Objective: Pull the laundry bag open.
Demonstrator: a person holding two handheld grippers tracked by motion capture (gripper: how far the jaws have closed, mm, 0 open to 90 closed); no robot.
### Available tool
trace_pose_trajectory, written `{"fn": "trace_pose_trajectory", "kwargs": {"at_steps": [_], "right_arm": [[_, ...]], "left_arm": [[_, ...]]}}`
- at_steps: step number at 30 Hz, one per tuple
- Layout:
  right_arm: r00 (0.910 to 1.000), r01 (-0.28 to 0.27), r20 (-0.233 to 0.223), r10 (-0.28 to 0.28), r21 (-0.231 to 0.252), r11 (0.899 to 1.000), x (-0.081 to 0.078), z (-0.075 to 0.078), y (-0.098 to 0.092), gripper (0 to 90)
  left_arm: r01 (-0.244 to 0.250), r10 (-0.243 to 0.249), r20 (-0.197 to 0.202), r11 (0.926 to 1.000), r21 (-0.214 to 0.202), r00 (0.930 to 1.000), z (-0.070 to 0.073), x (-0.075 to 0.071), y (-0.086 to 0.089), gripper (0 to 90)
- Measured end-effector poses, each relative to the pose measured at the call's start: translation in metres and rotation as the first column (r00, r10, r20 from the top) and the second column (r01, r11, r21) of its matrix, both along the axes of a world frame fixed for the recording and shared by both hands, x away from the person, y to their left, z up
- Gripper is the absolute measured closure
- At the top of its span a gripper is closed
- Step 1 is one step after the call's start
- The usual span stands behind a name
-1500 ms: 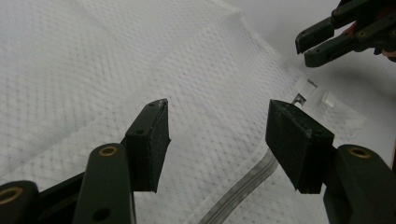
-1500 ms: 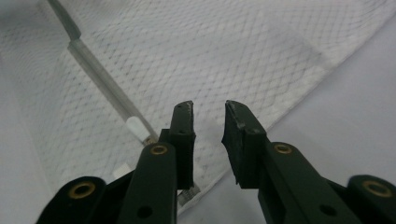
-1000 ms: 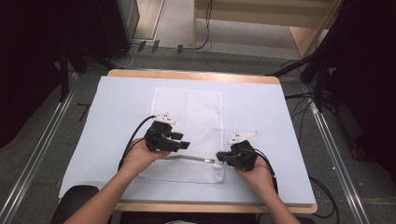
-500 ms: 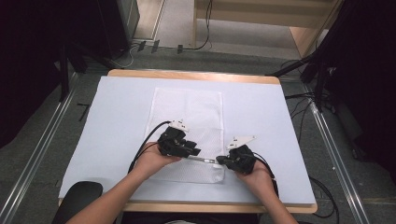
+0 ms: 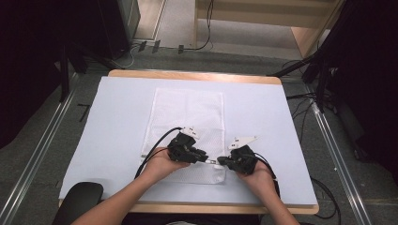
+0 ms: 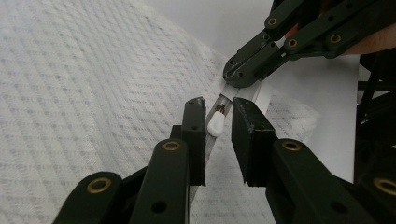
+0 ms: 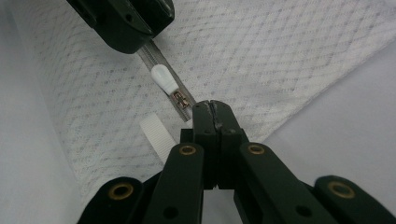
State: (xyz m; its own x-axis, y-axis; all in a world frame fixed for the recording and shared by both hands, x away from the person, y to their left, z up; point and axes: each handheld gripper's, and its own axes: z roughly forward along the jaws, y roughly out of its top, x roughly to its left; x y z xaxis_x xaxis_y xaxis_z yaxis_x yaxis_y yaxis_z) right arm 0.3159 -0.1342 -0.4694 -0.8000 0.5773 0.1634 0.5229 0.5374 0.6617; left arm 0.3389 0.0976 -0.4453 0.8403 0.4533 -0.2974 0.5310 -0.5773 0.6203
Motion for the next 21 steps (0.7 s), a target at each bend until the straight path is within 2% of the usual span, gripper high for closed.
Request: {"fn": "trace_pose_trajectory", "kwargs": {"at_steps": [2,4,5,11,16,21], "right_arm": [[1.0,0.0,0.0,0.0,0.001,1.0,0.0,0.0,0.0,90.0],[1.0,0.0,0.0,0.0,0.001,1.0,0.0,0.0,0.0,90.0],[1.0,0.0,-0.001,0.0,0.001,1.0,0.0,0.0,0.0,90.0],[1.0,-0.003,0.0,0.003,0.003,1.0,0.0,0.0,-0.001,90.0],[1.0,-0.004,0.004,0.004,0.001,1.0,0.0,0.0,0.0,90.0],[1.0,-0.005,0.004,0.005,0.001,1.0,0.0,0.0,0.0,90.0]], "left_arm": [[-0.008,0.008,-0.001,1.0,-0.002,1.0,-0.003,0.0,-0.001,76.8],[-0.002,0.002,0.0,0.9999,0.016,1.0,-0.005,0.001,-0.002,76.8],[-0.003,0.003,-0.003,1.0,0.009,1.0,-0.007,0.0,-0.003,76.8],[-0.001,0.001,0.0,0.9992,0.039,1.0,-0.016,0.001,-0.007,78.0],[0.005,-0.005,0.0,0.9999,0.015,1.0,-0.02,0.0,-0.01,79.8],[0.006,-0.006,0.0,0.9999,0.015,1.0,-0.021,0.0,-0.01,80.5]]}}
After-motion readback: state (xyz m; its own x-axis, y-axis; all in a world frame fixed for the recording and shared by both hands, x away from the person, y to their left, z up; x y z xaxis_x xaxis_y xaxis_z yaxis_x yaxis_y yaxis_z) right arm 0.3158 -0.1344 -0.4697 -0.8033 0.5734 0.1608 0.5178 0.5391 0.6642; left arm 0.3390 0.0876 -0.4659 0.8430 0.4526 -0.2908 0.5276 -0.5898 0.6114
